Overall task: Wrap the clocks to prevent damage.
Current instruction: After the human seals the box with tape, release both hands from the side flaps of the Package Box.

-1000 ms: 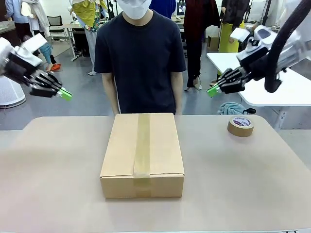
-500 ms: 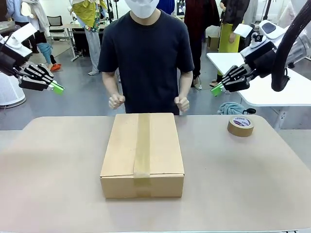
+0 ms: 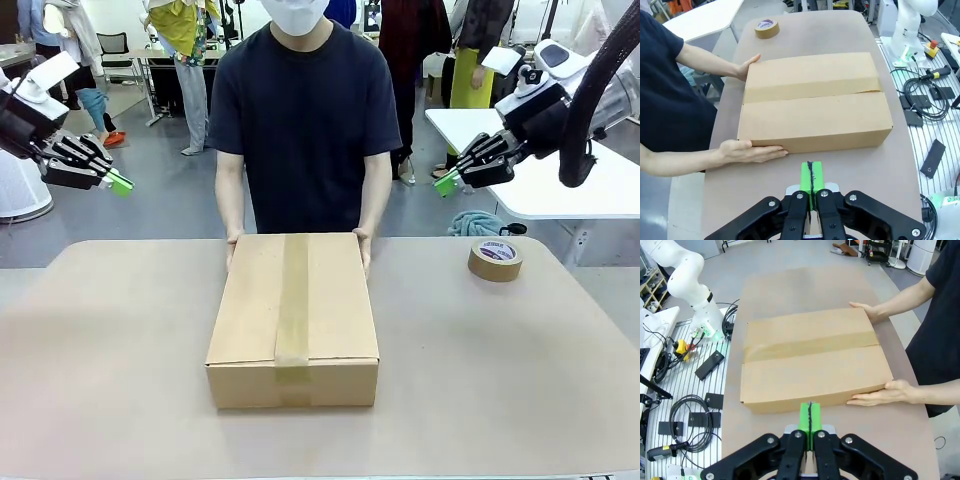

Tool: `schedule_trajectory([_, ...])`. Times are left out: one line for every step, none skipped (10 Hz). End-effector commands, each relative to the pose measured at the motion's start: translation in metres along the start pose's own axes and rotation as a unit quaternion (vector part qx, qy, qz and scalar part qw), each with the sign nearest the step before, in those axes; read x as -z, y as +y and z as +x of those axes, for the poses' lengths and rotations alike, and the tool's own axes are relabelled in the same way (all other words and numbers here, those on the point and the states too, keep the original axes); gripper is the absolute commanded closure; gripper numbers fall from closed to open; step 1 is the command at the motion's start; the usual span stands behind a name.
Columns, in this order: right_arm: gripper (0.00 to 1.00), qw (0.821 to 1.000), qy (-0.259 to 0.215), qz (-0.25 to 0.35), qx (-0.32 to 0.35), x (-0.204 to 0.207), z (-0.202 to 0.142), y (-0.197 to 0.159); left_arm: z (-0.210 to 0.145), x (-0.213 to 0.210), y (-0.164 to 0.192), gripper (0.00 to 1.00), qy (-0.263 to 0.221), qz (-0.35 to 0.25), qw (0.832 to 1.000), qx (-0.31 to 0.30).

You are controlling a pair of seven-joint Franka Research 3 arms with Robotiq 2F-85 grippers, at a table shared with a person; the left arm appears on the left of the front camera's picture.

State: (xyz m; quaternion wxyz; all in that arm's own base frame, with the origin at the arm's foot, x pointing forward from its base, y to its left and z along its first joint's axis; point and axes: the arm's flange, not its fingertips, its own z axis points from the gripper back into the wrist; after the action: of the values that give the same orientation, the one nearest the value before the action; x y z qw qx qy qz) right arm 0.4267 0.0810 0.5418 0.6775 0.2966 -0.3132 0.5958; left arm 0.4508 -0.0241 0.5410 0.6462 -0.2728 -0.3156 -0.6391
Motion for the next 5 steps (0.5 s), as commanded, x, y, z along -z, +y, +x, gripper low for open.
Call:
schedule_trajectory([0.99, 1.0, -0.002, -0.001, -0.004, 0.0001, 0.0011, -0.0012, 0.0012, 0.0003, 0.001, 1.0, -0.004, 0.003, 1.0, 0.004])
schedule_trajectory([0.99, 1.0, -0.002, -0.001, -0.004, 0.0001, 0.0011, -0.0012, 0.0012, 0.0003, 0.001, 1.0, -0.004, 0.003, 1.0, 0.004])
schedule_trajectory([0.99, 1.0, -0.002, -0.001, -0.004, 0.0001, 0.0011, -0.0012, 0.0012, 0.0003, 0.001, 1.0, -0.004, 0.003, 1.0, 0.004])
schedule_trajectory([0.99, 1.0, -0.002, -0.001, -0.004, 0.0001, 0.0011, -0.0012, 0.0012, 0.0003, 0.001, 1.0, -0.004, 0.003, 1.0, 0.004])
schedule_trajectory([0.99, 1.0, -0.002, -0.001, -0.004, 0.0001, 0.0011, -0.0012, 0.0012, 0.0003, 0.001, 1.0, -0.004, 0.003, 1.0, 0.004])
